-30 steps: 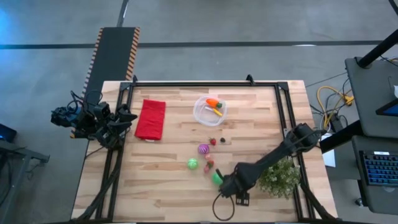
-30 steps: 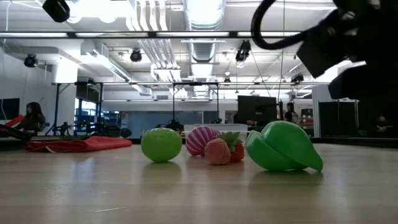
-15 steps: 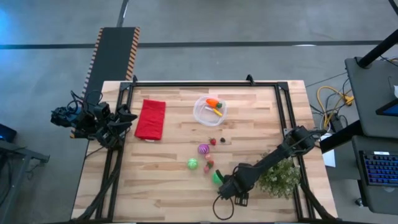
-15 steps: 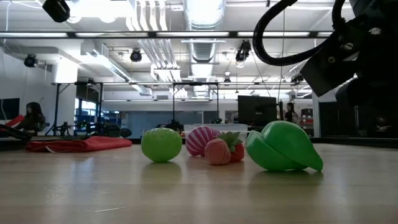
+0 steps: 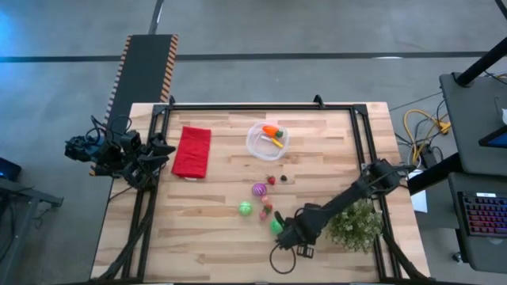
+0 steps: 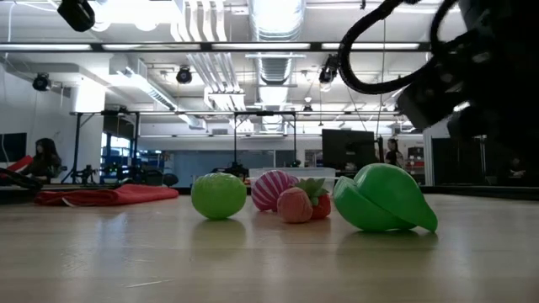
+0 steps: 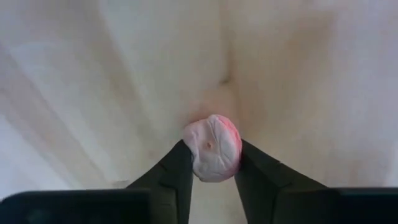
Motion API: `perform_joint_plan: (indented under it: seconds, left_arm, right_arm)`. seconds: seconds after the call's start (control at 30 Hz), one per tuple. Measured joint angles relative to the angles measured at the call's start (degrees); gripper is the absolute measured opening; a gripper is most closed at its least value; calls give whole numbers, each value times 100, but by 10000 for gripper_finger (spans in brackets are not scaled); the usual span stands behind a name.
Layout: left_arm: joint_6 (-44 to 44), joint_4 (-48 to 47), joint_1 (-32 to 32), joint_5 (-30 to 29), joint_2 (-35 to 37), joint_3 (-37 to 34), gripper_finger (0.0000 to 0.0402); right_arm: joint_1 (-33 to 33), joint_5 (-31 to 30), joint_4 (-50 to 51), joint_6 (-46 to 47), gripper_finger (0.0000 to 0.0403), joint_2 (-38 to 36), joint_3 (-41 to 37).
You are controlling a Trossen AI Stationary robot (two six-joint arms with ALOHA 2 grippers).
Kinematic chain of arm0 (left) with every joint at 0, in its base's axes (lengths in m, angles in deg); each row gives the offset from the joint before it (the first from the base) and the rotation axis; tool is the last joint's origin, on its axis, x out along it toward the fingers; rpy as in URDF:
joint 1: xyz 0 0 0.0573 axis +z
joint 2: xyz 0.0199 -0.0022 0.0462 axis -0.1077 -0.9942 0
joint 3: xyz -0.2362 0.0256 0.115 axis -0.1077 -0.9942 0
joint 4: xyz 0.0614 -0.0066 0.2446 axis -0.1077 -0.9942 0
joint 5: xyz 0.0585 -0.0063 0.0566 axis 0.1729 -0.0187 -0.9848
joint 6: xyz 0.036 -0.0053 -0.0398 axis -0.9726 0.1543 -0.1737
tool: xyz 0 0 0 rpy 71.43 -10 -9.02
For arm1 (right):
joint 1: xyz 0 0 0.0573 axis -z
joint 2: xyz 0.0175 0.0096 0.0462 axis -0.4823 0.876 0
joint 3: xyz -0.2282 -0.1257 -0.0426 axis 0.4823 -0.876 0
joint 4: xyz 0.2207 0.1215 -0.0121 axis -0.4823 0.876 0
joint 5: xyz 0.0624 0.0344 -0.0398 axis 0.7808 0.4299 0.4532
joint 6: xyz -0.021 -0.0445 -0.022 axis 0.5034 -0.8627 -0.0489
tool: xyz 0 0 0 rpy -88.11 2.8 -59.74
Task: Pick and placing Produce into tupperware
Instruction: Put the bottom pink peach into the transparent bin
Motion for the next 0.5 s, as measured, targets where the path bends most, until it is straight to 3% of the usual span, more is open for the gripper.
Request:
perform_joint_plan:
  seconds: [0.1,0.3,0.5]
  left_arm:
    - [-1,-2,1,0,-1,0,192]
    - [-2,-4,0,0,1,0,192]
    - [-2,-31,1,0,1,0,192]
  right_arm:
    - [126,-136,-38,103,88,-163,122]
    - [515,-1018,79,603,92,-812,300]
    - [1484,-2074,252,1176,93,-1569,327]
